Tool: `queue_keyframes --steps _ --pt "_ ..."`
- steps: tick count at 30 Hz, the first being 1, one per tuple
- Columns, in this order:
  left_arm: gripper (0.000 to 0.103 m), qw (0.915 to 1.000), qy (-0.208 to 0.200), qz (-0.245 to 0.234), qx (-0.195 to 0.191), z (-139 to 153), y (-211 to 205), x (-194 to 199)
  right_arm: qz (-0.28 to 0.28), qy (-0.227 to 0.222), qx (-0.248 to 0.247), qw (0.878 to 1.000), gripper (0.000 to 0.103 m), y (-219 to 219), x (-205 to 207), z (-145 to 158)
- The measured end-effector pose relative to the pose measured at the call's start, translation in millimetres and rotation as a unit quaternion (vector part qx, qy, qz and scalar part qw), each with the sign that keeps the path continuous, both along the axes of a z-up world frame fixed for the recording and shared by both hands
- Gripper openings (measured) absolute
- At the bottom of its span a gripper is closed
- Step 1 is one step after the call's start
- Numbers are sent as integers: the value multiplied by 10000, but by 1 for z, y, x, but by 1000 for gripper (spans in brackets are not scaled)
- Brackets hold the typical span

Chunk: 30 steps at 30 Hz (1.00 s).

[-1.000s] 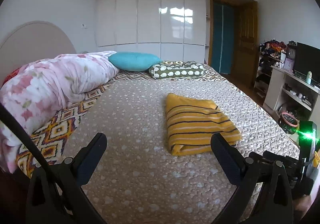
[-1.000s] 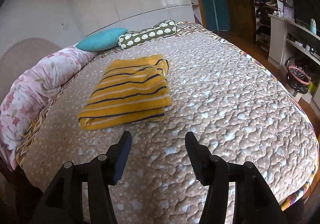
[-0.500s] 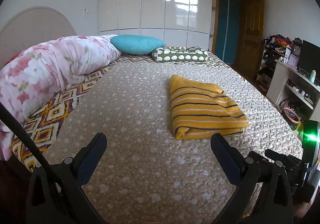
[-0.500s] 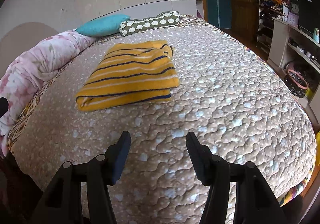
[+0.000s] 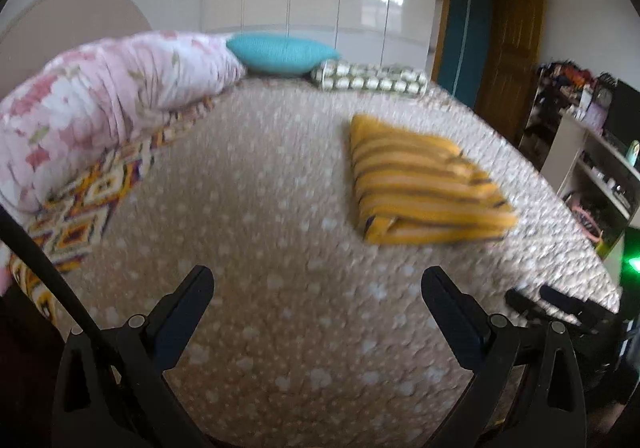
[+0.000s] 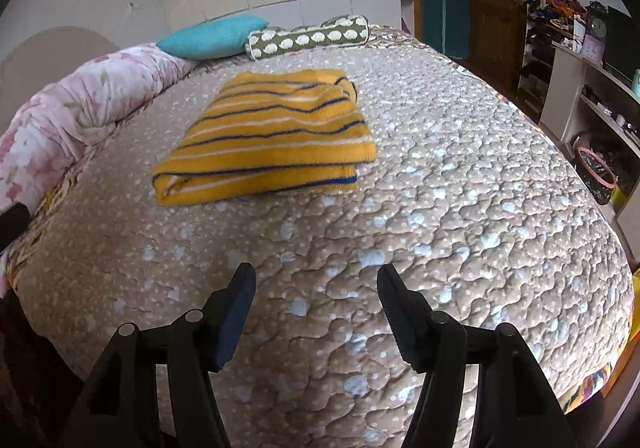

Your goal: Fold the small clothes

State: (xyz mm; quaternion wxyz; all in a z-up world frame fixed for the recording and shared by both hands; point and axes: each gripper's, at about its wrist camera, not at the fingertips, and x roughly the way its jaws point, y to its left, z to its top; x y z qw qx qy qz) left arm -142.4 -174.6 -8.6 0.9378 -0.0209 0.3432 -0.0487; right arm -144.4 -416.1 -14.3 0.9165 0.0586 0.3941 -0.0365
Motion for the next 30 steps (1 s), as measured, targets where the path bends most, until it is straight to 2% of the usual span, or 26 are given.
queue_keyframes --steps 3,6,16,30 --pt "103 9991 402 63 131 -22 -2 15 -43 65 -133 9999 68 -2 4 -8" --pt "103 9973 640 139 346 -37 -4 27 -61 124 -169 9998 68 -5 9 -12" --pt "103 9922 1105 284 504 -60 2 38 10 203 -323 9993 70 7 18 -18" --pt "103 9914 1106 302 629 -60 -3 34 50 152 -321 9994 72 17 10 -16"
